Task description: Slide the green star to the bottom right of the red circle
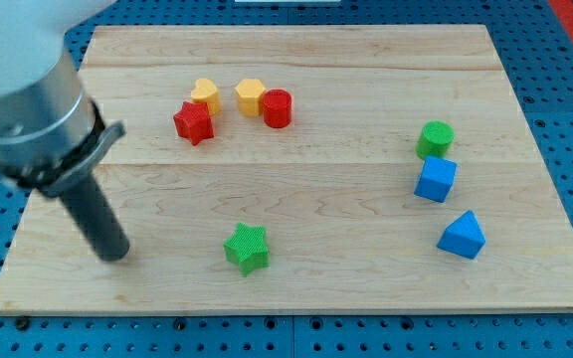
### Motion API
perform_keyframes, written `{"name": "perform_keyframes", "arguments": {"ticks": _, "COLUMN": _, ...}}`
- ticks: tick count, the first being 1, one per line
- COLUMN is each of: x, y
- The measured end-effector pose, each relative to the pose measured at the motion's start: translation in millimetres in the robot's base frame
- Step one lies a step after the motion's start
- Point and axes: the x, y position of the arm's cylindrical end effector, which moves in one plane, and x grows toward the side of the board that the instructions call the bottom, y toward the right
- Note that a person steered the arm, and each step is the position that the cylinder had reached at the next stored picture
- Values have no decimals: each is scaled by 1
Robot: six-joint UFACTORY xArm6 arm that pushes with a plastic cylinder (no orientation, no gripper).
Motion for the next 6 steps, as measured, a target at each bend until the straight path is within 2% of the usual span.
{"name": "perform_keyframes", "arguments": {"ticks": 1, "x": 30, "y": 24}}
{"name": "perform_keyframes", "arguments": {"ticks": 2, "x": -1, "y": 82}}
{"name": "perform_keyframes", "arguments": {"ticks": 4, "x": -7, "y": 203}}
{"name": "perform_keyframes", "arguments": {"ticks": 5, "x": -49, "y": 205}}
{"name": "perform_keyframes", "arguments": {"ticks": 6, "x": -116, "y": 204}}
